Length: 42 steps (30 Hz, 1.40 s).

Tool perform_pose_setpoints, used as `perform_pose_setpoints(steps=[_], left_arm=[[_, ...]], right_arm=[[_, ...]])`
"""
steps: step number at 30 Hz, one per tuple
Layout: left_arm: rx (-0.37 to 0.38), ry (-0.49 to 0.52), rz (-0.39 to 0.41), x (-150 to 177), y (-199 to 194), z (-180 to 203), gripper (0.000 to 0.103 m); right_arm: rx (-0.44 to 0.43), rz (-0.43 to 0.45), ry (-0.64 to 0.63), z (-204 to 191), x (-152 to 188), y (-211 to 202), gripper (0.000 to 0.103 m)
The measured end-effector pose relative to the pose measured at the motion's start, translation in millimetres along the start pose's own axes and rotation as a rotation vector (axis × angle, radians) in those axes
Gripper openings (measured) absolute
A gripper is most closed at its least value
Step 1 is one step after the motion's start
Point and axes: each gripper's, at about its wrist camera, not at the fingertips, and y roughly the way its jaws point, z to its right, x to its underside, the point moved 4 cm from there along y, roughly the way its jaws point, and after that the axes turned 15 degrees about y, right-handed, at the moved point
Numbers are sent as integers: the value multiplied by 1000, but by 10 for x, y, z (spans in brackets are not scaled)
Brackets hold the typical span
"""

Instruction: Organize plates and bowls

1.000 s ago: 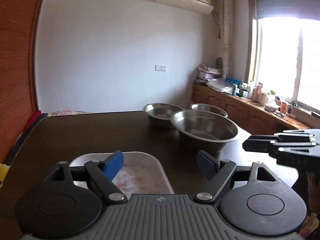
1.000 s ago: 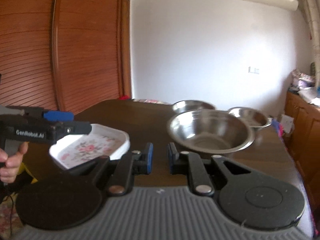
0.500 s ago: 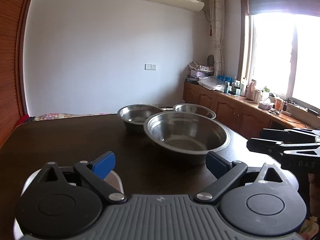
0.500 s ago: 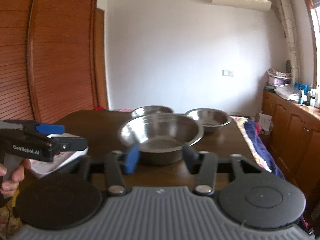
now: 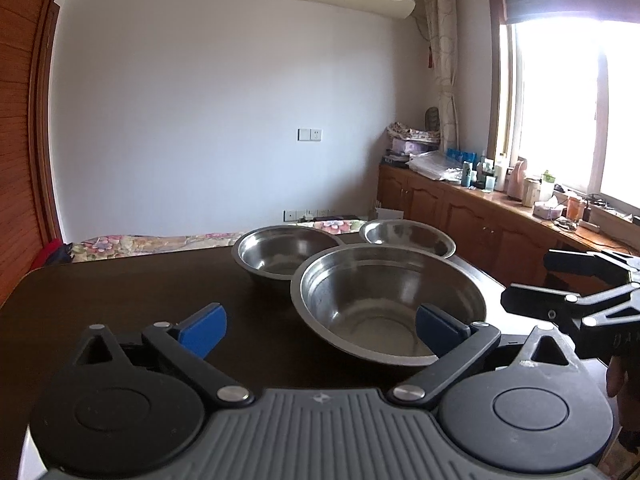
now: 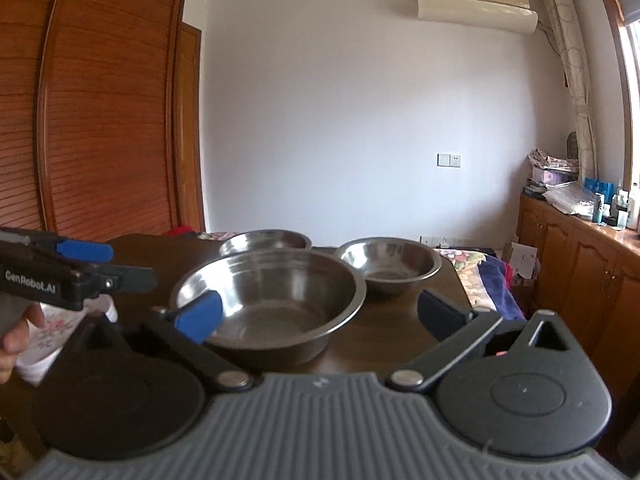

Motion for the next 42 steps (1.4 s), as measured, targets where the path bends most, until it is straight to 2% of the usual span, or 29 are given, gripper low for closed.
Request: perform_pose_setpoints(steps=[10, 13, 18, 20, 22, 25, 27, 28, 34, 36, 38, 41, 42], left_arm=[[-5, 17, -25, -36, 225, -49, 103], [-6, 12, -29, -32, 258, -59, 103], [18, 2, -56, -1, 368, -39, 103], [25, -8, -63, 5, 410, -32, 96], [32, -12, -68, 3, 431, -17, 83], [32, 0, -77, -18, 461, 16, 82], [17, 16, -87, -17, 491, 18, 81], [18, 14, -94, -13, 511, 12, 79], [41, -3, -128, 5, 564, -9, 74], [47, -1, -132, 4, 575, -1, 68], [46, -2, -135, 4, 580, 2, 59], [57, -11, -132, -9, 570, 11, 55], [51, -10, -123, -14, 555, 14, 54]], right_arm=[[-21, -69, -8, 132, -123, 348, 103], [1, -80, -19, 135, -141, 431, 103], [-6, -106, 6, 187, -135, 546, 103], [-7, -112, 14, 219, -124, 573, 103], [-6, -122, 30, 261, -109, 600, 103], [-7, -146, 52, 292, -98, 657, 103], [-13, -161, 60, 296, -88, 685, 98], [-14, -168, 61, 301, -88, 699, 93], [-23, -211, 54, 252, -57, 748, 81], [-29, -234, 56, 256, -46, 780, 75], [-32, -249, 61, 260, -38, 793, 62], [-38, -257, 61, 251, -36, 784, 47], [-35, -256, 60, 246, -37, 775, 47]])
